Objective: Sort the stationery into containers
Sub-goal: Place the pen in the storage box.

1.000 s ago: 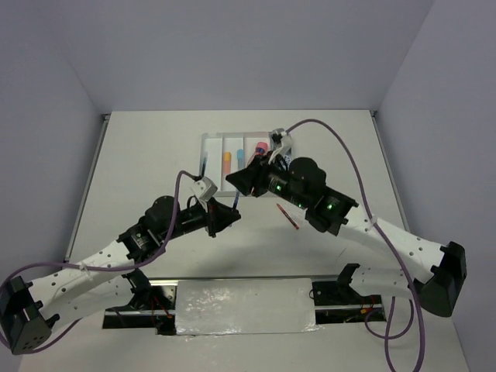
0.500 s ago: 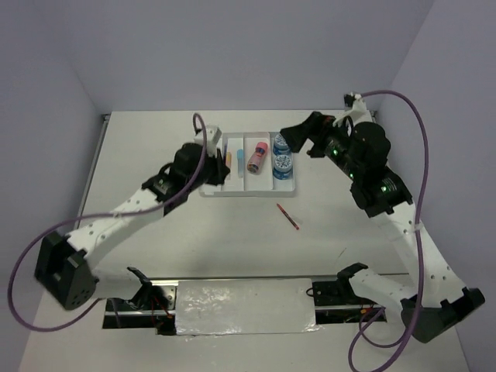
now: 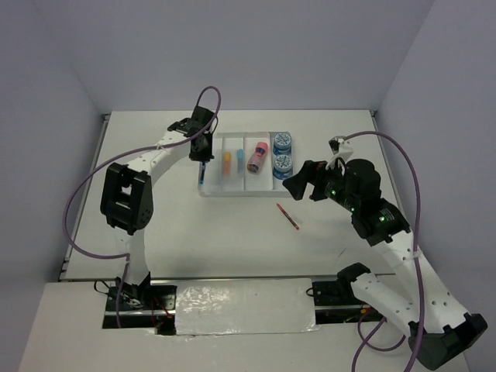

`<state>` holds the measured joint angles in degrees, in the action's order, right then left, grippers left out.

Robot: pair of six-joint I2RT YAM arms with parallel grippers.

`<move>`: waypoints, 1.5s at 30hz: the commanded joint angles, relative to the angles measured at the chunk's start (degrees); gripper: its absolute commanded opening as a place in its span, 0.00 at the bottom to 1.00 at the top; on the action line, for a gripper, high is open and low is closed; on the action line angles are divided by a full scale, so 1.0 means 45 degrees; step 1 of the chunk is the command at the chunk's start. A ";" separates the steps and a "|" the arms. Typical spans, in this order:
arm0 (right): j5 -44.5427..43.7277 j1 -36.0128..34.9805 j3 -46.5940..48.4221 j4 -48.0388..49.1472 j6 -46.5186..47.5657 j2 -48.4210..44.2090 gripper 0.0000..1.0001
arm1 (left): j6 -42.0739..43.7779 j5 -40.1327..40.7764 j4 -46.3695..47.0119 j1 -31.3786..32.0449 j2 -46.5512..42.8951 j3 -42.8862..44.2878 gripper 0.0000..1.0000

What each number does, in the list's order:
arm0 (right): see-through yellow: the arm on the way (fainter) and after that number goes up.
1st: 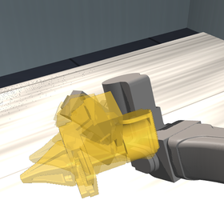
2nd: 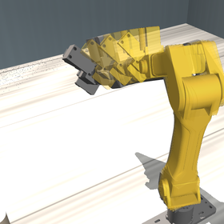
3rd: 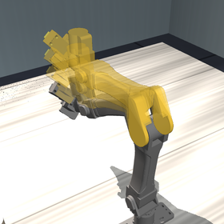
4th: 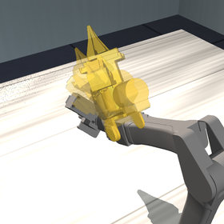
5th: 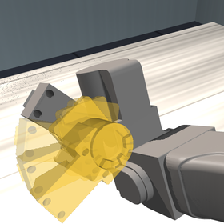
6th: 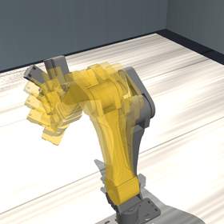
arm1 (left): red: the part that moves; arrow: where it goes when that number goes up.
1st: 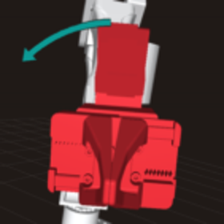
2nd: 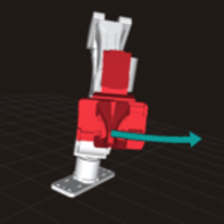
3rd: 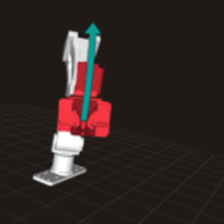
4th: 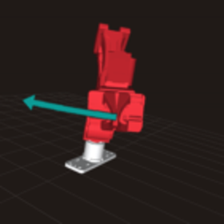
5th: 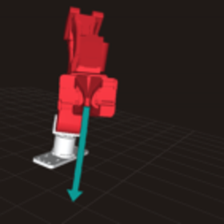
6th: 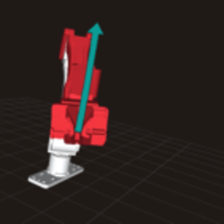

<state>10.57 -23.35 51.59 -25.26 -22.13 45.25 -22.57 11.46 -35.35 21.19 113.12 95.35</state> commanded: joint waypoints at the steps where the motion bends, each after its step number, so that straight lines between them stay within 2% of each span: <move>1: 0.0795 0.0053 -0.0253 0.0085 0.0620 -0.0641 1.00 | 0.0230 -0.0457 -0.0465 0.0057 0.0349 0.0218 0.15; 4: 0.0874 0.0053 -0.0487 -0.0246 0.0738 -0.0759 1.00 | 0.0191 -0.0828 -0.0055 0.0057 0.0720 0.0119 0.20; 9: 0.0758 0.0053 -0.0859 -0.0423 0.0875 -0.1052 1.00 | 0.0152 -0.1179 -0.0112 0.0018 0.1756 0.0549 0.21; 12: 0.0835 0.0053 -0.0976 -0.0442 0.0855 -0.1169 1.00 | -0.0179 -0.1103 -0.0092 -0.0061 0.1932 0.0394 0.27; 13: 0.0816 0.0072 -0.0977 -0.0442 0.0855 -0.1151 1.00 | -0.0277 -0.1122 -0.0054 -0.0061 0.1932 0.0296 0.36; 15: 0.0777 0.0053 -0.0958 -0.0461 0.0855 -0.1112 1.00 | -0.0414 -0.1122 0.0122 -0.0061 0.1913 0.0159 0.44; 16: 0.0738 0.0053 -0.0938 -0.0481 0.0855 -0.1092 1.00 | -0.0550 -0.1064 0.0122 -0.0061 0.1855 0.0159 0.51; 20: 0.0621 0.0053 -0.0937 -0.0579 0.0972 -0.1053 1.00 | -0.0747 -0.1160 0.0219 -0.0061 0.1095 0.0023 0.63; 21: 0.0543 0.0053 -0.0938 -0.0618 0.0972 -0.1053 1.00 | -0.0785 -0.1219 0.0278 -0.0080 0.0571 -0.0055 0.66; 26: -0.0257 0.0053 -0.1152 -0.0929 0.1343 -0.0489 1.00 | -0.1156 -0.1629 0.0512 -0.0061 -0.1540 -0.0659 0.65; 29: -0.0726 0.0053 -0.1289 -0.1184 0.1402 0.0620 0.97 | -0.1274 -0.1553 0.0357 0.0154 -0.3375 -0.1244 0.71; 30: -0.0747 0.0053 -0.1251 -0.1455 0.1402 0.1014 0.92 | -0.1313 -0.1416 0.0182 0.0367 -0.4386 -0.1460 0.78; 32: -0.1270 0.0053 -0.1056 -0.1885 0.1422 0.2298 0.84 | -0.1313 -0.1414 0.0161 0.0544 -0.5523 -0.2568 0.83; 33: -0.1506 0.0034 -0.1016 -0.1984 0.1402 0.2655 0.77 | -0.1371 -0.1434 0.0161 0.0661 -0.6631 -0.3020 0.85; 35: -0.2207 0.0014 -0.0899 -0.2257 0.1422 0.3593 0.70 | -0.1391 -0.1415 0.0044 0.0720 -0.7730 -0.4407 0.86; 36: -0.2328 -0.0025 -0.0841 -0.2336 0.1422 0.3808 0.62 | -0.1295 -0.1318 -0.0072 0.0759 -0.8780 -0.4818 0.87; 37: -0.2638 -0.0025 -0.0802 -0.2395 0.1422 0.4236 0.59 | -0.1216 -0.1240 -0.0305 0.0760 -0.9312 -0.5615 0.87; 38: -0.2854 -0.0006 -0.0762 -0.2473 0.1402 0.4434 0.57 | -0.1080 -0.1181 -0.0443 0.0798 -1.0342 -0.6009 0.88; 41: -0.3791 -0.0025 -0.0704 -0.2746 0.1344 0.5273 0.53 | -0.0242 -0.1102 -0.0718 0.0799 -1.1735 -0.7373 0.90; 42: -0.4045 -0.0025 -0.0665 -0.2824 0.1382 0.5527 0.52 | 0.0206 -0.1122 -0.0602 0.0799 -1.2629 -0.7728 0.93; 45: -0.3951 -0.0064 -0.0372 -0.3020 0.1752 0.6718 0.50 | 0.0600 -0.1181 -0.0133 0.0818 -1.3730 -0.9019 0.97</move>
<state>-4.08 -23.35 47.62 -36.88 -15.99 72.47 -23.62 5.89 -37.04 24.86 54.59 57.39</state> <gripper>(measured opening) 0.503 0.965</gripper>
